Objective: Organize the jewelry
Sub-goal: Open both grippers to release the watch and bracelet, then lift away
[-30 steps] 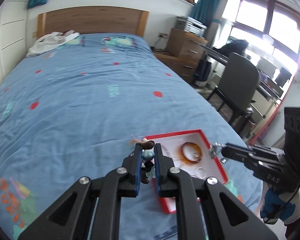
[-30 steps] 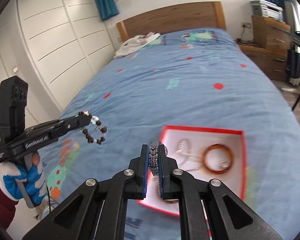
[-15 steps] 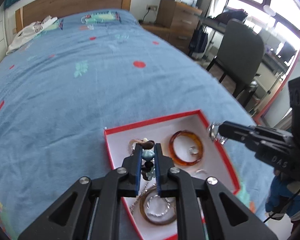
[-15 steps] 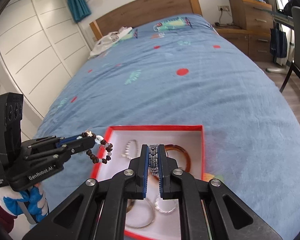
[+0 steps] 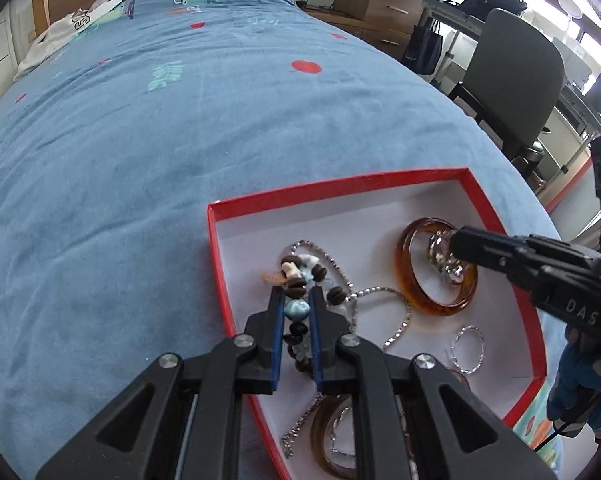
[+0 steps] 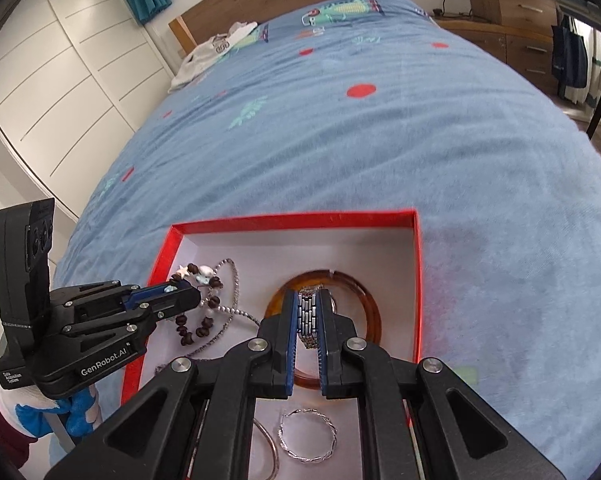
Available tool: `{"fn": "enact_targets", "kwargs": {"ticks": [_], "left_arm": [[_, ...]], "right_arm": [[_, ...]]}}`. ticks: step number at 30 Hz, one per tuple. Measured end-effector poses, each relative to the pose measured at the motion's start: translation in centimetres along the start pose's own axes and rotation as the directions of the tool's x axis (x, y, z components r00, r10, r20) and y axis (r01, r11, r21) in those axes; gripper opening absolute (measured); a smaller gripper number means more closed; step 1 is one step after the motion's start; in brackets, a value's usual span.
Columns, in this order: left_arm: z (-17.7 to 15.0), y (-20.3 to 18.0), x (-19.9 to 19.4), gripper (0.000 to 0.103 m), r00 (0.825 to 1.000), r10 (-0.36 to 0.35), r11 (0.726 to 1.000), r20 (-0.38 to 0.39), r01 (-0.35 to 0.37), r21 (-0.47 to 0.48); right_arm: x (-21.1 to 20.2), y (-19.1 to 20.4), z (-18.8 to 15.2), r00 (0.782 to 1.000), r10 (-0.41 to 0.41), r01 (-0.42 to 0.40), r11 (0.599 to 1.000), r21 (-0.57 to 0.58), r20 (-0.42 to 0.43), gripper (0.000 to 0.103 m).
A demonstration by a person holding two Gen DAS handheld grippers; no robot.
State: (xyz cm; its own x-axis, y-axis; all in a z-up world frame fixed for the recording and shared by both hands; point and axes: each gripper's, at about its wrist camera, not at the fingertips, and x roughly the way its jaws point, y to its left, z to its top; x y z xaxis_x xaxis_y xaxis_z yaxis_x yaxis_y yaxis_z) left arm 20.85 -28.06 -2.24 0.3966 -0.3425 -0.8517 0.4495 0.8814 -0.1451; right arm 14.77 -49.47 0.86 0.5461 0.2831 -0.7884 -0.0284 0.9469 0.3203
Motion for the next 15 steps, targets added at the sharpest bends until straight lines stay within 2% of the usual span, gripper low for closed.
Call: {"fn": "enact_targets", "kwargs": {"ticks": [5,8,10,12,15], "left_arm": [[0.0,-0.3,0.0,0.012,1.000,0.006,1.000,0.000,-0.006,0.026],[0.0,-0.3,0.1,0.013,1.000,-0.003,1.000,0.001,0.003,0.012],[0.0,-0.2,0.0,0.015,1.000,-0.011,1.000,0.001,0.011,0.003],[0.0,-0.1,-0.3,0.018,1.000,-0.021,1.000,0.002,0.021,-0.001],[0.0,-0.1,-0.9,0.023,1.000,-0.029,1.000,0.009,0.029,-0.005]], "right_arm": [[0.6,0.2,-0.4,1.000,-0.008,0.008,1.000,-0.005,-0.012,0.010],[0.7,0.3,-0.4,0.999,-0.026,0.025,1.000,-0.015,-0.020,0.011],[0.6,0.4,-0.4,0.999,-0.038,0.037,0.999,-0.018,-0.023,0.015],[0.4,0.3,-0.3,0.999,-0.047,0.046,0.999,-0.015,-0.018,0.028],[-0.5,0.4,-0.2,0.999,-0.054,0.054,0.998,-0.013,-0.003,0.030]]}}
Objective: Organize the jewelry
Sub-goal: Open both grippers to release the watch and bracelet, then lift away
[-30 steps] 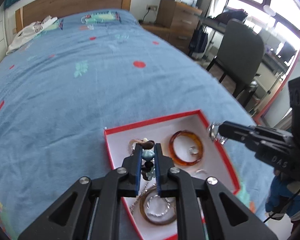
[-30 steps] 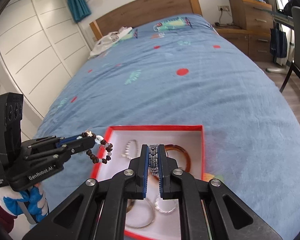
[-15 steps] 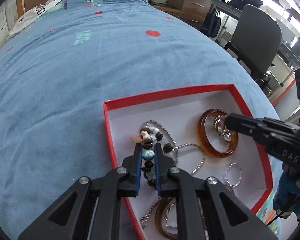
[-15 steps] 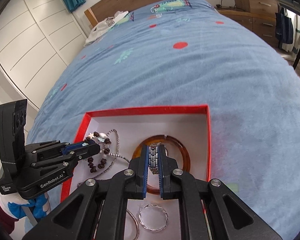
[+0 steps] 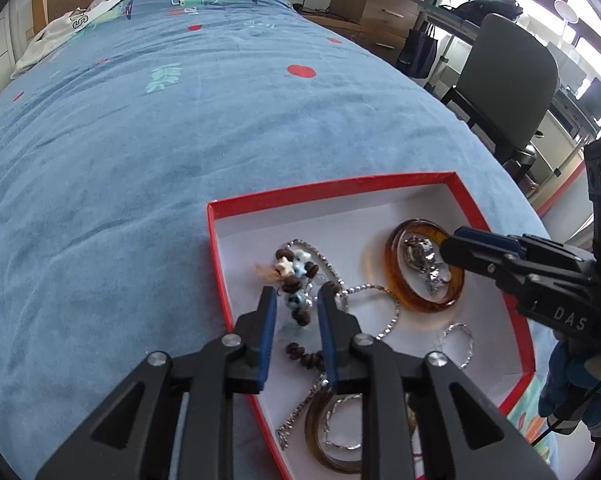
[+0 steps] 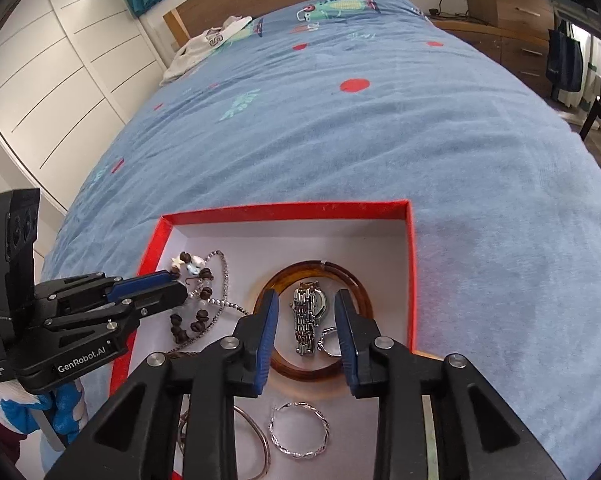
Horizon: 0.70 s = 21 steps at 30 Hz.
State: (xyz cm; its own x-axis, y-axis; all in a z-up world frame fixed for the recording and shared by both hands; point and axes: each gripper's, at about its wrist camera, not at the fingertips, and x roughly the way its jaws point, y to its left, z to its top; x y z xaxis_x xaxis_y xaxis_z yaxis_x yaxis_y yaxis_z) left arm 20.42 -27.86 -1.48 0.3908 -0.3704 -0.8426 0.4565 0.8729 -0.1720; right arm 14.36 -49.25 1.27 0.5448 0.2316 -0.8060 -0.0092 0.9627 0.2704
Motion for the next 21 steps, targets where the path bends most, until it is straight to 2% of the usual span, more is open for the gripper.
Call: {"fn": "enact_targets", "kwargs": {"ticks": [4,12,17,21], "left_arm": [[-0.1,-0.2,-1.3,0.036,1.000,-0.005,1.000,0.022,0.005,-0.008],[-1.2,-0.1,-5.3,0.037,0.997,0.002,0.999,0.074,0.001,-0.039],[-3.5,0.0,-9.1,0.045,0.990,0.068,0.996,0.125,-0.059,-0.070],[-5.9,0.3,-12.2,0.046,0.978,0.136,0.987,0.160,-0.120,-0.102]], "right_arm": [[-1.6,-0.1,0.2,1.000,-0.014,0.013,1.000,0.011,0.027,0.031],[-5.5,0.2,-0.5,0.996,-0.052,0.049,0.998,0.030,0.076,0.038],[-8.2,1.7,-1.8,0.992,-0.061,0.057,0.998,0.032,0.111,0.048],[-10.0,3.5,-3.4,0.989,-0.059,0.057,0.998,0.020,0.135,0.056]]}}
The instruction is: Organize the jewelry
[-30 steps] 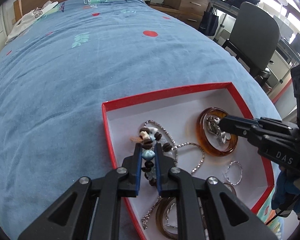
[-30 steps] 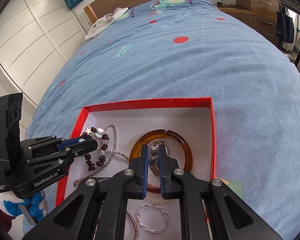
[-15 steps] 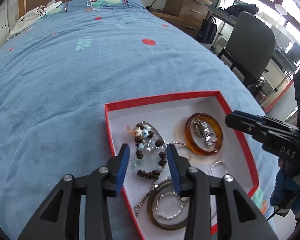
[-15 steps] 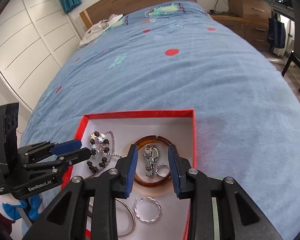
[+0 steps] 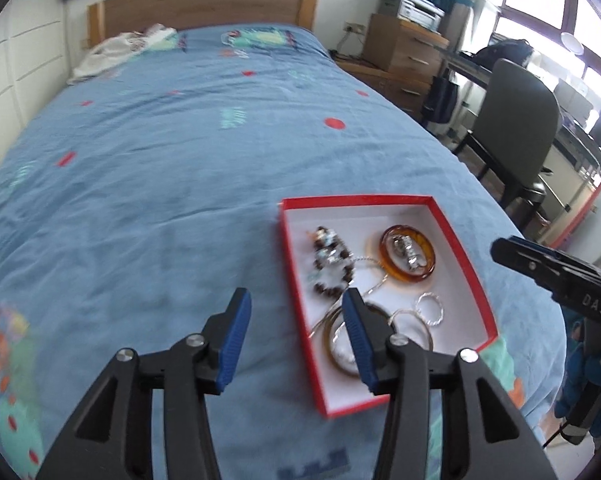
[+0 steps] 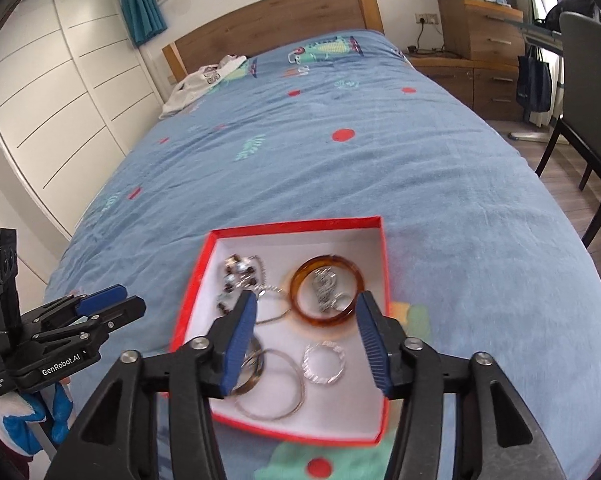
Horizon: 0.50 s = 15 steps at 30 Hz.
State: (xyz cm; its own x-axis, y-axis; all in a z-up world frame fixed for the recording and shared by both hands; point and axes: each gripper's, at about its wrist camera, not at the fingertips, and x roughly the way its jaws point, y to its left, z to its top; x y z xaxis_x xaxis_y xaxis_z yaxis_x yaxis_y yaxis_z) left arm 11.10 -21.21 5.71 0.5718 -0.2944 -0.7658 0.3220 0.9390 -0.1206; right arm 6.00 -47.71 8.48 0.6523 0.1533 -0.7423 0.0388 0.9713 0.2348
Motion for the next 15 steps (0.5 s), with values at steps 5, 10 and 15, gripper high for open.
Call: {"fn": "enact_targets", "kwargs": {"ticks": [5,10,15], "left_arm": [[-2.3,1.9,-4.2,0.047,0.991,0.120,0.992,0.055,-0.118,-0.042],[-3.6,4.2,-8.9,0.047,0.970,0.213,0.975,0.121,-0.201,-0.098],[-4.8,5.9,-13.0,0.047,0.950,0.264,0.962,0.170,-0.245,-0.125]], "right_arm": [[-2.4,2.6,-2.2,1.000,-0.004,0.005,1.000,-0.029,0.018,0.061],[-4.6,5.3,-3.8,0.999,0.003,0.000,0.999,-0.045,0.051,0.070],[-6.9,8.1,-5.0,0.996,0.005,0.002,0.997,-0.077,0.091,0.078]]}}
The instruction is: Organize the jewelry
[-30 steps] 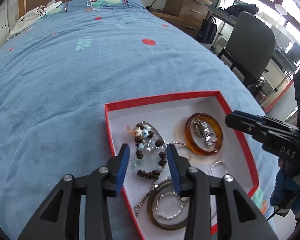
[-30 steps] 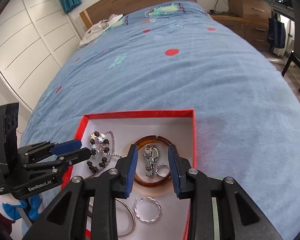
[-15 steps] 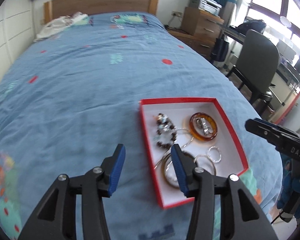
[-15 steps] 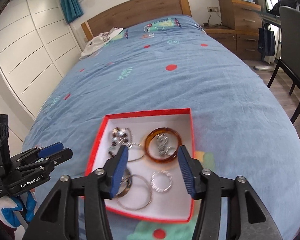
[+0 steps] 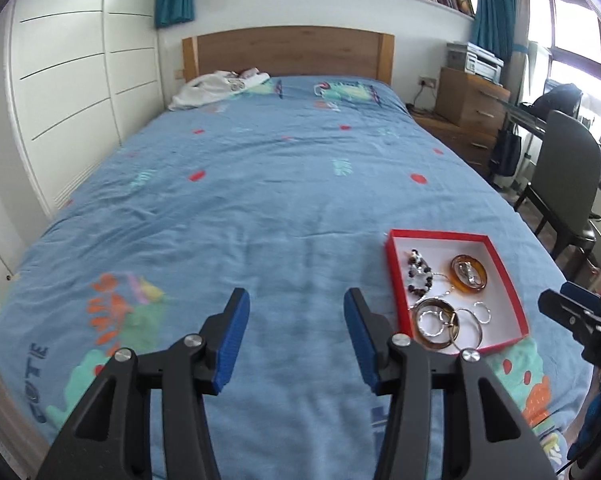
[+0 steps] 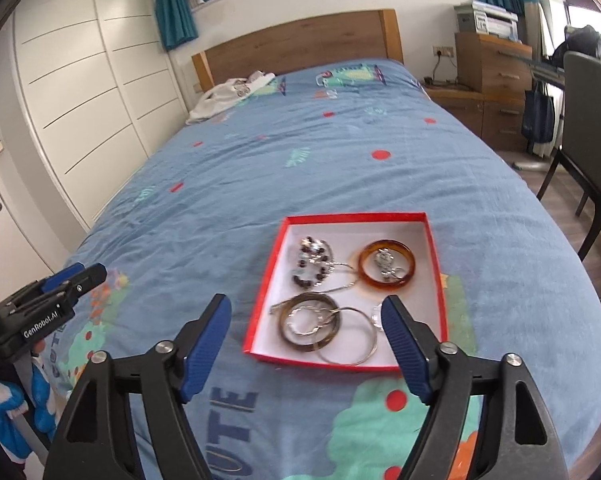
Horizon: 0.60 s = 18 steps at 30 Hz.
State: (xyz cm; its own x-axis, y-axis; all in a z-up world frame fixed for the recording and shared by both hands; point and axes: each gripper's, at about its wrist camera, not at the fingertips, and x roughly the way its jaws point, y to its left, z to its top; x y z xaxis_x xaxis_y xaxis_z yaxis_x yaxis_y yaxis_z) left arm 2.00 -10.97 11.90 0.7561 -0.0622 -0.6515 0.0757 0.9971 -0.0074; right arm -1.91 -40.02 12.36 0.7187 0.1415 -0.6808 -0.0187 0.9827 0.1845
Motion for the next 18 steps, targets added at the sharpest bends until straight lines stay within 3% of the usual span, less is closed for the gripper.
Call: {"fn": "enact_targets", "kwargs": {"ticks": [5,18], "left_arm": [[-0.9,1.5,-2.7,0.047,0.999,0.016,1.000,0.029,-0.015,-0.013],[-2.8,2.0,-4.0,0.048,0.999,0.027,1.000,0.037,-0.026,-0.010]], "right_arm": [[-2.0,2.3,-1.2,1.000,-0.011,0.011,1.000,-0.014,0.030,0.090],[-4.0,3.8,-4.2,0.995,-0.084,0.084,0.996,-0.013,0.053,0.101]]}}
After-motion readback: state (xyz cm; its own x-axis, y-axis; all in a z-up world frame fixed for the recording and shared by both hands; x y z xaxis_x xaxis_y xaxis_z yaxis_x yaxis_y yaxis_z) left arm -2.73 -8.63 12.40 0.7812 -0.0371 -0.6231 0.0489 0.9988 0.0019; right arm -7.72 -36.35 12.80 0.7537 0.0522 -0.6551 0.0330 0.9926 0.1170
